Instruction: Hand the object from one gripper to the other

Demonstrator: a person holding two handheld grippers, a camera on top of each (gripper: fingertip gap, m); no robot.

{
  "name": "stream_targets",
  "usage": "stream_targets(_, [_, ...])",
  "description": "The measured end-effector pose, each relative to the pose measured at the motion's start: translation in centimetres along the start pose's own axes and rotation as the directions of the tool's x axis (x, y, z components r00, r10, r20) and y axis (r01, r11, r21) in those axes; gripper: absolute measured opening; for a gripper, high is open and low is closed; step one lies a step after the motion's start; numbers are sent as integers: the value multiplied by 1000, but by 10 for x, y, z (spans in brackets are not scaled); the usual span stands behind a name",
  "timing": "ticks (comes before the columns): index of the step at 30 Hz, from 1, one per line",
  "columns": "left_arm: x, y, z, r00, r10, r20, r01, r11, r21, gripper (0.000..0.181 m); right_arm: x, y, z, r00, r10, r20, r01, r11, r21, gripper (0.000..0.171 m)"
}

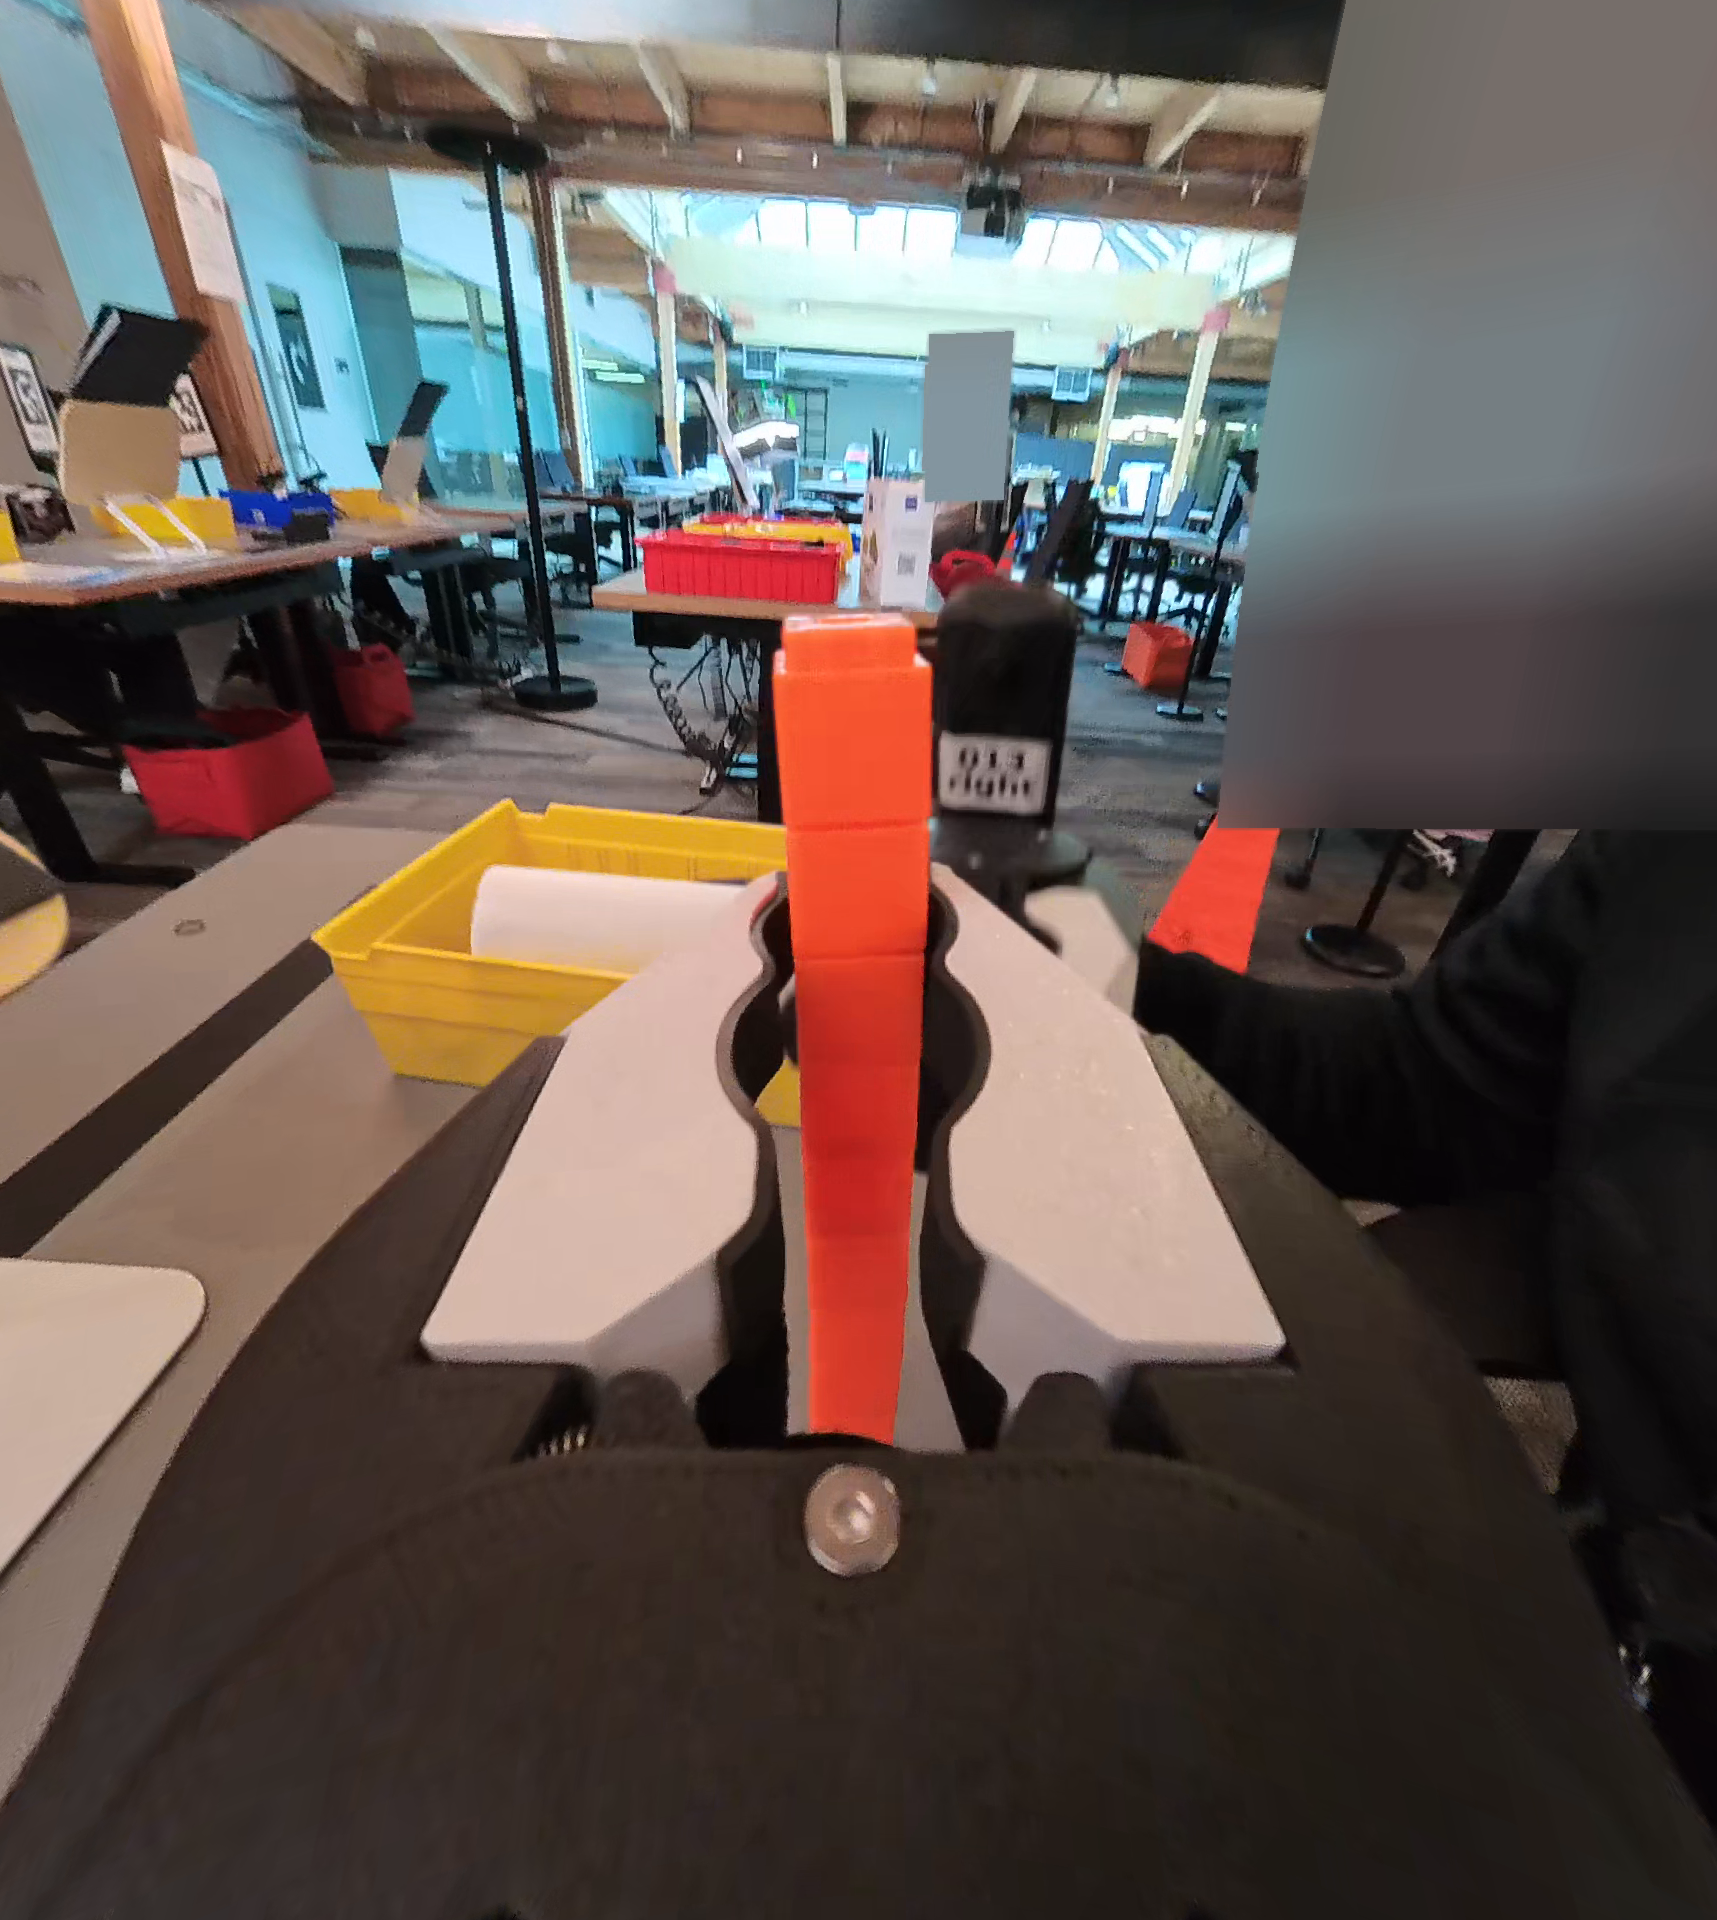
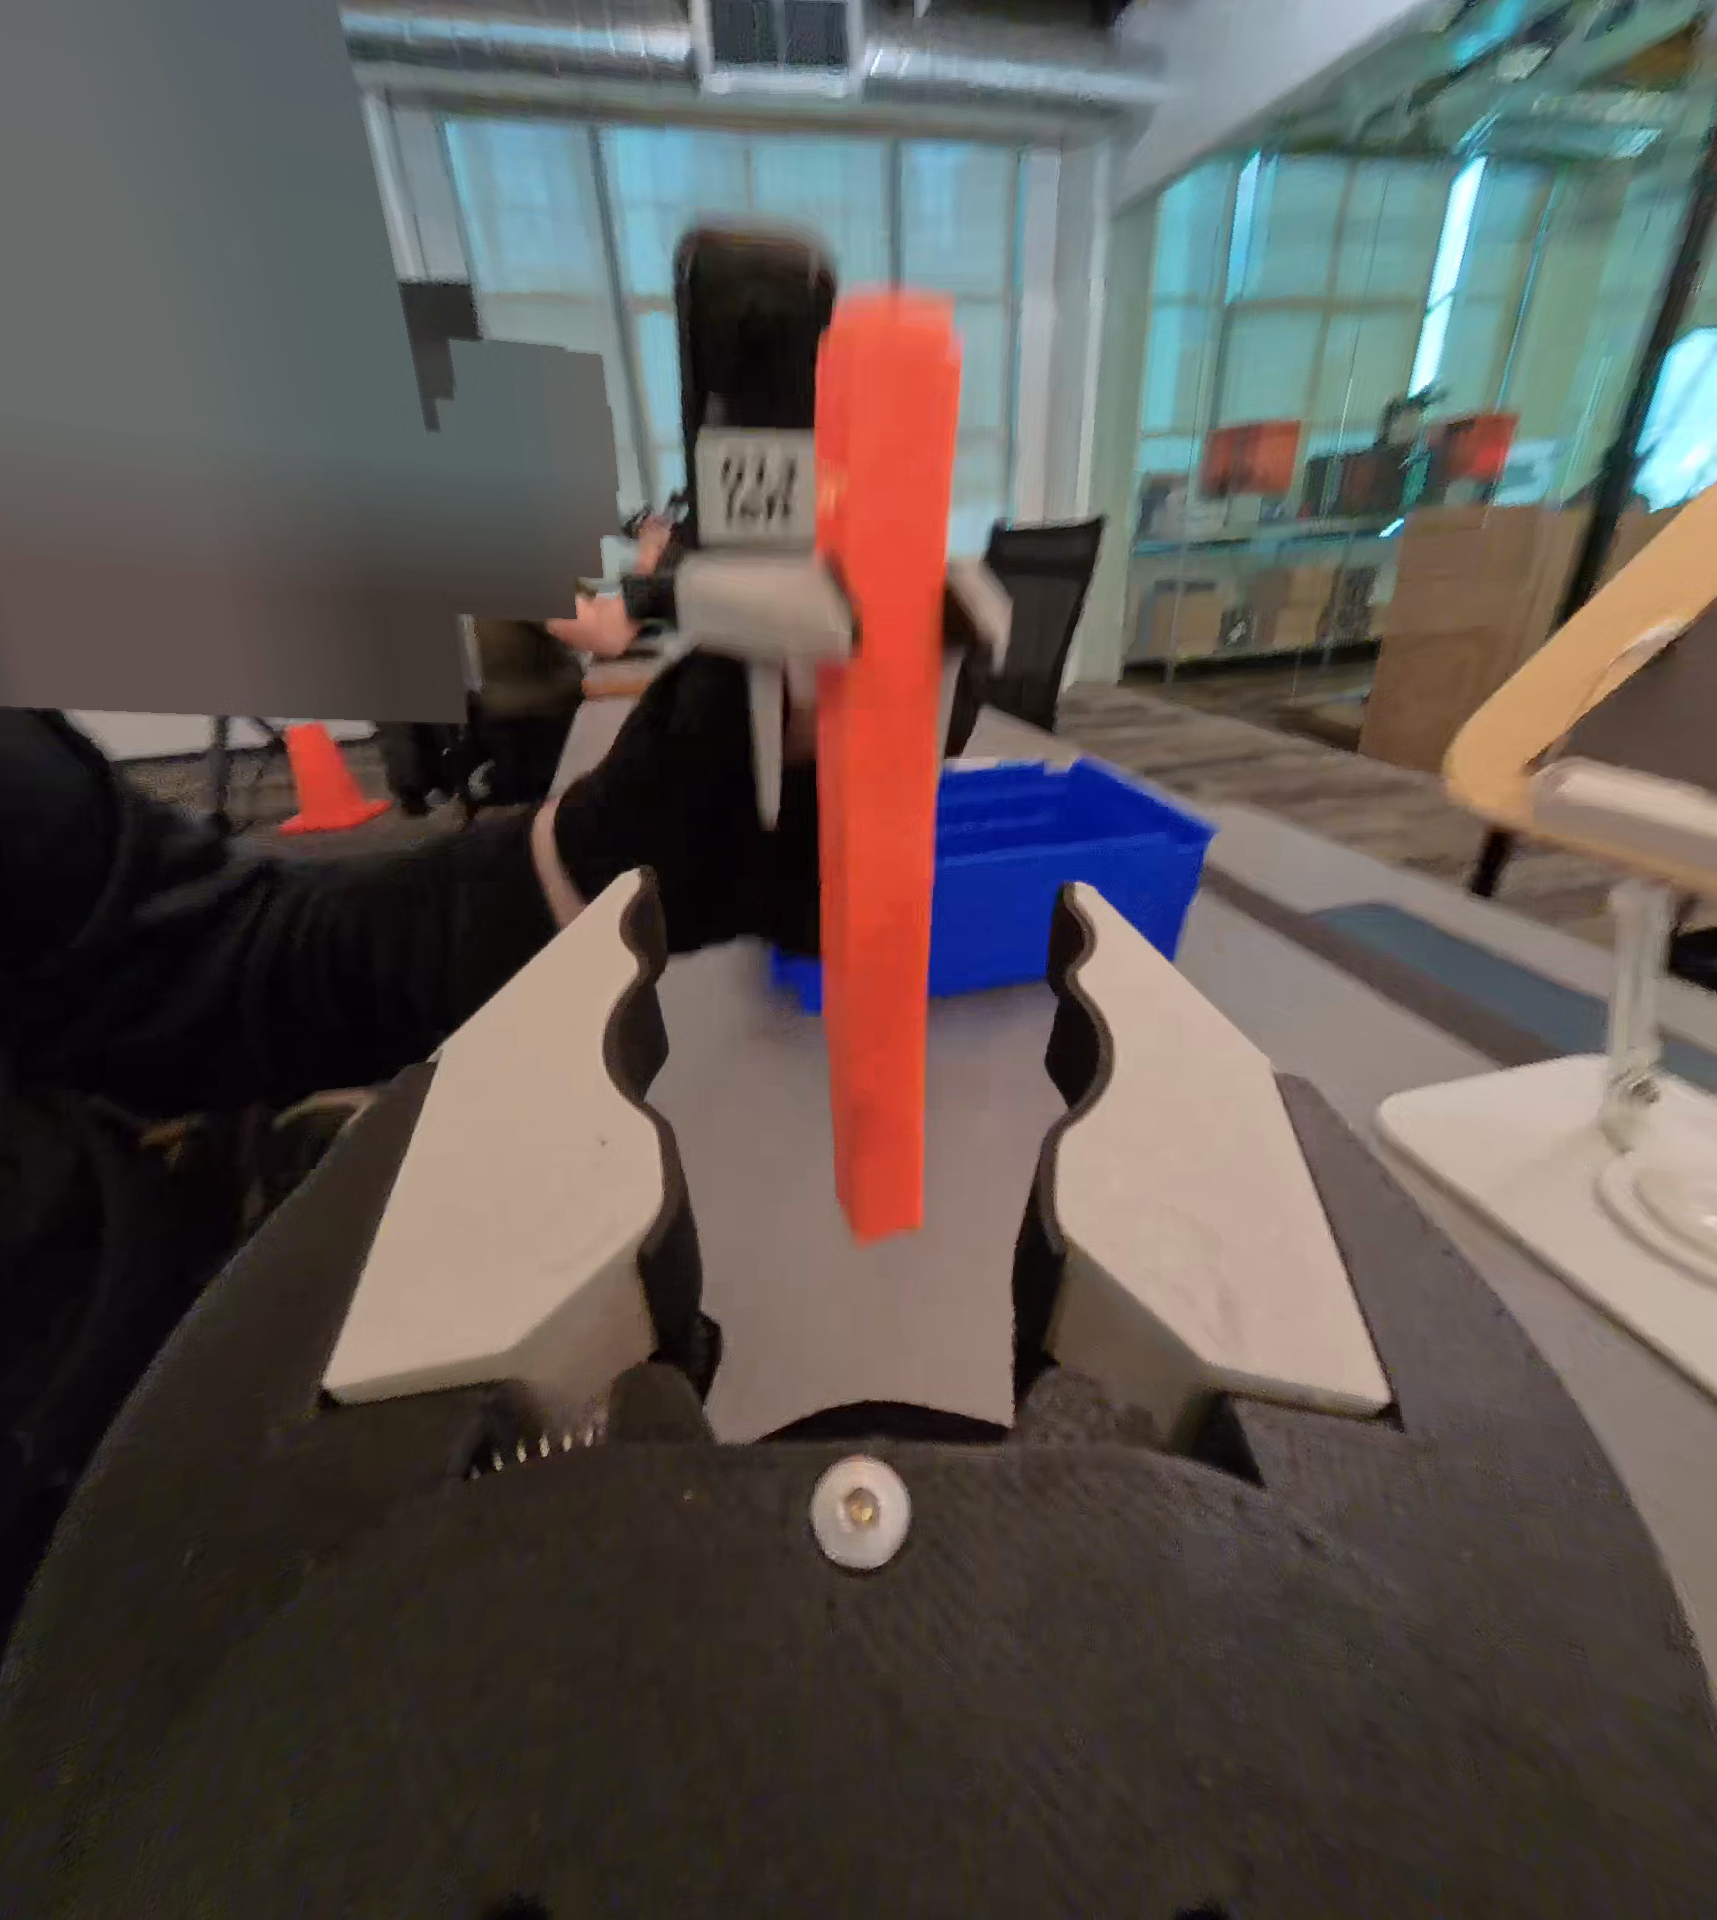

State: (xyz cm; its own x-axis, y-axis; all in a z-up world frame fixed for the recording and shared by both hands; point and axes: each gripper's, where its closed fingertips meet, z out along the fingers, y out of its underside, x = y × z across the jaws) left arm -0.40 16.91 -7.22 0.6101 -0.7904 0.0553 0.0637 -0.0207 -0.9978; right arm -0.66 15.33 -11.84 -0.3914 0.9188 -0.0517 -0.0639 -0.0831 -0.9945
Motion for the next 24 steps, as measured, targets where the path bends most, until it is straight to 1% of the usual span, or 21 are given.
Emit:
stream_targets(2, [4, -7, 0, 1000, 15, -7, -15, 1000, 10, 20, -4, 27, 6, 1000, -4, 15, 5, 996, -92, 75])
stream_targets(4, [15, -9, 5, 998, 47, -35, -47, 999, -4, 20, -9, 52, 16, 998, -60, 27, 64, 981, -182, 75])
stream_targets(5, [20, -9, 8, 997, 60, -49, -60, 998, -8, 20, -10, 59, 21, 996, -86, 33, 91, 975, -205, 73])
stream_targets(6, [27, -9, 10, 995, 66, -72, -67, 998, -17, 20, -10, 62, 25, 994, -109, 34, 113, 971, -210, 68])
stream_targets(8, [36, -10, 13, 992, 83, -92, -86, 996, -23, 20, -9, 62, 30, 991, -127, 46, 134, 970, -201, 51])
stream_targets(10, [41, -13, 13, 991, 91, -99, -93, 995, -18, 20, -10, 60, 30, 986, -146, 77, 158, 969, -192, 21])
stream_targets(12, [44, -14, 10, 990, 78, -121, -80, 997, -16, 20, -7, 58, 29, 976, -208, 66, 217, 956, -199, 21])
stream_targets(13, [50, -15, 8, 984, 67, -163, -69, 998, -8, 22, -4, 57, 29, 968, -248, 48, 253, 945, -209, 21])
stream_targets(14, [61, -17, 3, 970, 59, -237, -58, 998, 9, 28, 1, 54, 27, 952, -305, 17, 301, 928, -217, 21])
stream_targets(15, [71, -19, -3, 951, 41, -306, -35, 999, 25, 47, 9, 50, 25, 923, -382, -32, 365, 901, -234, 21])
stream_targets(16, [74, -20, -9, 941, 5, -339, 7, 999, 34, 63, 18, 47, 21, 881, -467, -76, 432, 860, -273, 20])
stream_targets(17, [72, -21, -17, 932, -37, -360, 56, 997, 44, 73, 27, 44, 16, 816, -567, -114, 508, 797, -326, 20])
stream_targets(19, [68, -20, -37, 888, -139, -439, 179, 982, 52, 74, 41, 38, 6, 646, -752, -133, 641, 629, -440, 20])
stream_targets(20, [63, -16, -46, 865, -194, -463, 237, 971, 35, 75, 45, 32, 3, 571, -810, -132, 682, 558, -473, 21])
stream_targets(21, [53, -10, -52, 857, -246, -452, 285, 958, 19, 76, 48, 26, 0, 486, -864, -136, 718, 483, -502, 20])
stream_targets(22, [36, -3, -53, 862, -312, -399, 343, 939, 8, 77, 52, 20, -3, 377, -918, -123, 747, 380, -546, 20])
stream_targets(23, [19, 4, -53, 849, -401, -345, 425, 905, -5, 80, 55, 17, -5, 256, -963, -84, 767, 255, -589, 21])
stream_targets(24, [11, 7, -54, 807, -473, -353, 502, 865, -11, 82, 56, 15, -5, 149, -988, -35, 775, 139, -616, 20])
